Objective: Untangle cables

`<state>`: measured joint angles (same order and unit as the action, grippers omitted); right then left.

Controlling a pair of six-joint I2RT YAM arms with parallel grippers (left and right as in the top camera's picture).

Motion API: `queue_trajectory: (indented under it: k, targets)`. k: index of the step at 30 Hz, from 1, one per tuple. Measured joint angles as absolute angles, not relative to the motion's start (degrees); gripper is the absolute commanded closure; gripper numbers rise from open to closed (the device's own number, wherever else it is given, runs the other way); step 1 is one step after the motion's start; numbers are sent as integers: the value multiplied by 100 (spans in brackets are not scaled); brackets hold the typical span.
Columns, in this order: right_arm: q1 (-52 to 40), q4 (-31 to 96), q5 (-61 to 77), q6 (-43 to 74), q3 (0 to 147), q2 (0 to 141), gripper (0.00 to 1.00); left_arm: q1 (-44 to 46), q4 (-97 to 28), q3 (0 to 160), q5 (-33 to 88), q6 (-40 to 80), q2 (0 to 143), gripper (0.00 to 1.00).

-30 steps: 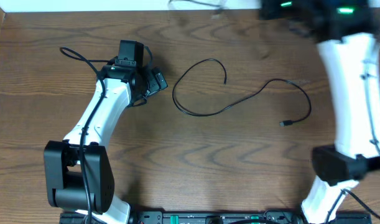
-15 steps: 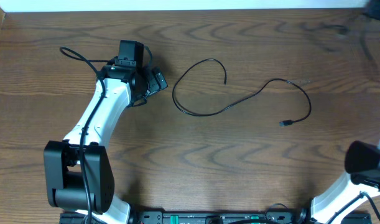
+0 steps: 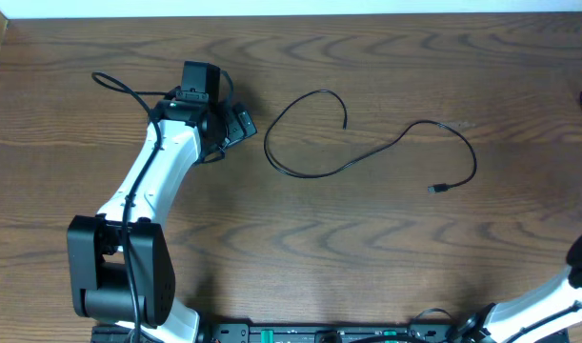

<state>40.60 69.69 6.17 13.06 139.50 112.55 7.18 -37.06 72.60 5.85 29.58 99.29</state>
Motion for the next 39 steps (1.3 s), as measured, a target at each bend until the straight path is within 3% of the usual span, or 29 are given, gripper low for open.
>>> queue_trajectory:
  k: [8, 9, 10, 12, 13, 15, 22, 29, 34, 39]
  targets:
    - [4512, 6386, 567, 1568, 13579, 12070, 98, 718, -3706, 7260, 585, 2958, 9929, 0]
    - [4536, 6318, 567, 1584, 13555, 12210, 91, 718, -3706, 7260, 582, 2958, 9929, 0]
    - [4569, 6261, 567, 1594, 13541, 12344, 76, 718, -3708, 7260, 585, 2958, 9929, 0]
    - [4633, 6147, 576, 1632, 13517, 12584, 35, 718, -3706, 7260, 585, 2958, 9929, 0]
    - [4670, 6071, 600, 1645, 13513, 12702, 27, 718, -3708, 7260, 585, 2958, 9929, 0]
    - [4755, 6010, 705, 1684, 13513, 12892, 19, 718, -3704, 7260, 582, 2958, 9929, 0]
    - [5076, 6060, 1402, 1933, 13480, 13087, 19, 718, -3706, 7260, 585, 2958, 9929, 0]
    - [5100, 6058, 2941, 1900, 13480, 13065, 21, 718, -3706, 7260, 585, 2958, 9929, 0]
    - [4650, 6222, 3881, 1498, 13482, 12975, 19, 718, -3715, 7260, 582, 2958, 9929, 0]
    - [3597, 6849, 4069, 773, 13482, 12916, 17, 718, -3806, 7260, 585, 2958, 9926, 0]
